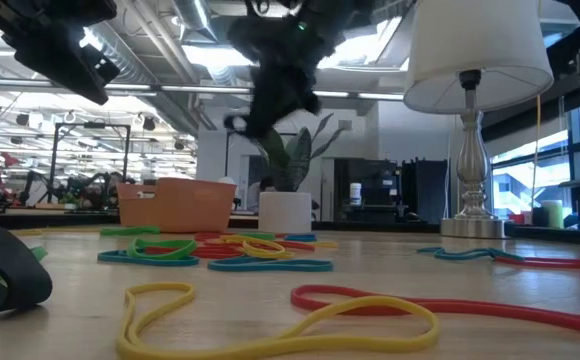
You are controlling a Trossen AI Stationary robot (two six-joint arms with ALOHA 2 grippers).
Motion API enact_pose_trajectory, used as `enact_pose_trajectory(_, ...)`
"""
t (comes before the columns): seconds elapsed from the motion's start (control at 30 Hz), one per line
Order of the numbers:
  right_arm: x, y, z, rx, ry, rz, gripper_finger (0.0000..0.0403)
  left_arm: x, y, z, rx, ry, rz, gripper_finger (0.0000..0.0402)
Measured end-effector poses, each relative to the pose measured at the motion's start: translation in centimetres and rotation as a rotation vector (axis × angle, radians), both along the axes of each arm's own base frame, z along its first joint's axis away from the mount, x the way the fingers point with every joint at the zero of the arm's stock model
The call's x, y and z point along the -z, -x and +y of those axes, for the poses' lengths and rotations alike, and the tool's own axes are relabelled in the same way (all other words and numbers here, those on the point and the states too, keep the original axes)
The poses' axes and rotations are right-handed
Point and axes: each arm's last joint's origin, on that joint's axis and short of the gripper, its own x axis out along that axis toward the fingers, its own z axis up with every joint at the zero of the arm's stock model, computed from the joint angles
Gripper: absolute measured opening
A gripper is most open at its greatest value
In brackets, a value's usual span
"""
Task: Pick and place rubber bands into bin
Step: Put the black rubber band into the orange bin, then put the yellow rubber band into the orange bin
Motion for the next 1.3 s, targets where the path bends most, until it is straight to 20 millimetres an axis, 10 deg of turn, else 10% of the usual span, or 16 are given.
enact_pose_trajectory(0.33, -5.0, -3.7, -6.6, -0.079, 0.122, -0.244, 0.0002, -0.3, -0.3, 0.1, -0.049, -0.034, -0.051, 0.0003)
enact_pose_trajectory(0.83, 2.4, -10.0, -10.8, -0.11, 0.066, -0.265, 0.0038, -0.3, -0.3, 0.0, -0.047, 0.003, -0.046, 0.0003)
enact_pose_trajectory(1.3, 2.1, -9.7, -11.7, -0.055, 0.062, -0.267, 0.014, -0.2, -0.2, -0.1, -0.004, 0.026, -0.027, 0.0002)
